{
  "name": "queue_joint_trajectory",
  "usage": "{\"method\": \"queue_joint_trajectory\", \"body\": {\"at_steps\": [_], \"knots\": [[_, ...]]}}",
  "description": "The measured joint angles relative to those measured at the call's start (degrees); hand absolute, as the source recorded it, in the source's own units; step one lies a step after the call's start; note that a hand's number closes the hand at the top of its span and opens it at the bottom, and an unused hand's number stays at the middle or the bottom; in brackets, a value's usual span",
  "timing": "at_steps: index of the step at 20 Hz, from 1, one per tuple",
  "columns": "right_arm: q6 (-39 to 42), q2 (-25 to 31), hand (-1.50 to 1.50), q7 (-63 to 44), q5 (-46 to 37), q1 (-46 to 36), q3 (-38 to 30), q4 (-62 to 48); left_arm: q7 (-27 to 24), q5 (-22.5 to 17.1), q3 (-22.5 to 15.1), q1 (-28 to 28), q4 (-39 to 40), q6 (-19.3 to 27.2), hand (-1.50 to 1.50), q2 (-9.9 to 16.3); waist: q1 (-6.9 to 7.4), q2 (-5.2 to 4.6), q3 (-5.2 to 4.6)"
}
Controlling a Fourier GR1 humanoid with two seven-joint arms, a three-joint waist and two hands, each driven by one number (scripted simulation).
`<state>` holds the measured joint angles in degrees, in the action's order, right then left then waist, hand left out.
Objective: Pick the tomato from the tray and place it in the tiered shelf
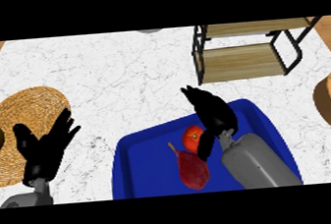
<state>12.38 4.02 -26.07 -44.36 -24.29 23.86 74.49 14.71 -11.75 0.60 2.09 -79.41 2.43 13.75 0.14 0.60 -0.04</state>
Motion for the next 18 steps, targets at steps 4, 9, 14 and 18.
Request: {"method": "queue_joint_trajectory", "body": {"at_steps": [4,9,14,18], "knots": [[3.33,0.86,1.50,3.31,-0.38,-0.89,0.41,-2.04,0.19,0.91,0.33,0.44,0.91,0.12,0.00,-0.12,0.05,0.04,-0.01],[6.19,1.41,1.50,8.29,-2.01,-1.81,2.63,-4.28,0.10,1.21,0.78,0.60,1.08,-0.06,0.00,-0.40,0.11,0.15,-0.03],[4.28,-0.57,1.50,11.21,-2.55,0.65,3.13,-3.09,-0.37,0.89,1.91,0.35,1.68,-1.57,0.00,0.17,-0.04,0.07,0.11],[4.40,-1.33,1.50,10.95,-2.35,4.52,2.90,1.59,0.77,1.11,1.97,-0.06,0.33,-1.37,0.00,-0.53,-0.14,-0.17,0.25]]}}
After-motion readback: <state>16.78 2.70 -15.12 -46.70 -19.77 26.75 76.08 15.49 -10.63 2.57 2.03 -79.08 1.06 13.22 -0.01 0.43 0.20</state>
